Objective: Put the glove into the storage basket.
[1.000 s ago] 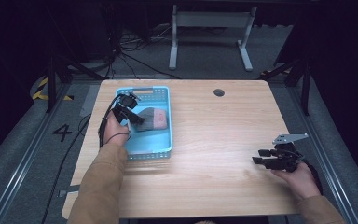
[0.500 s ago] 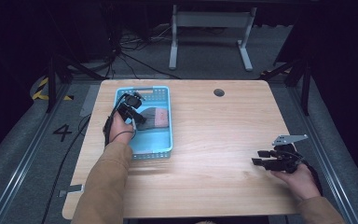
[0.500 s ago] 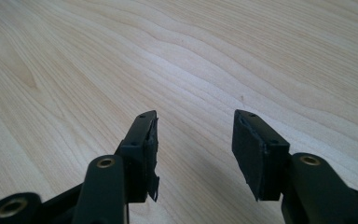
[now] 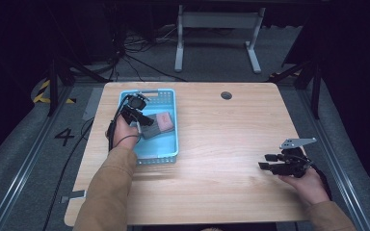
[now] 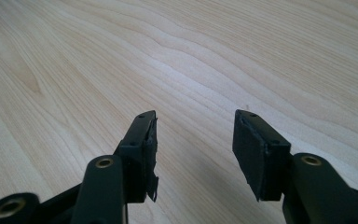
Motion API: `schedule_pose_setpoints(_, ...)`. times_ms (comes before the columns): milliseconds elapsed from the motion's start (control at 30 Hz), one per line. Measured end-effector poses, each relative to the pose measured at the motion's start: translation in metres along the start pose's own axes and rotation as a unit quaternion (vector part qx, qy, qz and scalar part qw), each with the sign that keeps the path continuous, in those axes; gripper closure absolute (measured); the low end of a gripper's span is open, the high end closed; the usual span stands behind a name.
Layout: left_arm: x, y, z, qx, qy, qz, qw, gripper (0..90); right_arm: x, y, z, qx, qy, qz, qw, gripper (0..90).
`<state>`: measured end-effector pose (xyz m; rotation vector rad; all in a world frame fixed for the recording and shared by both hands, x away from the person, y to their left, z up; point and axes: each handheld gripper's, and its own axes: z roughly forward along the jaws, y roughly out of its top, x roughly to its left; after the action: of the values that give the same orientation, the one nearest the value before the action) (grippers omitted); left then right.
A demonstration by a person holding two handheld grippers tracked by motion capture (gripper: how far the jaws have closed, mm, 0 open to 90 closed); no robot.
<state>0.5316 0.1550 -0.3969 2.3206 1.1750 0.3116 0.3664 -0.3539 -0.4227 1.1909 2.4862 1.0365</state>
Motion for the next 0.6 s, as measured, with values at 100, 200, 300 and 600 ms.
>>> schedule_pose_setpoints(100,-0.008,0.0,-0.012,-0.027,-0.005,0.003,0.9996,39.0,0.0,0.003,0.002,0.001,0.003,-0.002,1.0,50.3)
schedule_pose_setpoints(200,-0.015,-0.001,-0.023,-0.045,-0.007,0.007,0.999,38.9,-0.001,0.005,0.005,0.003,0.005,-0.007,1.0,49.7)
schedule_pose_setpoints(300,-0.024,-0.002,-0.035,-0.062,-0.019,0.014,0.9978,39.1,-0.001,0.007,0.009,0.005,0.006,-0.009,0.9999,49.5)
schedule_pose_setpoints(600,-0.059,-0.011,-0.072,-0.1,-0.046,0.053,0.9925,39.3,-0.001,0.016,0.016,0.007,0.01,-0.024,0.9996,49.1)
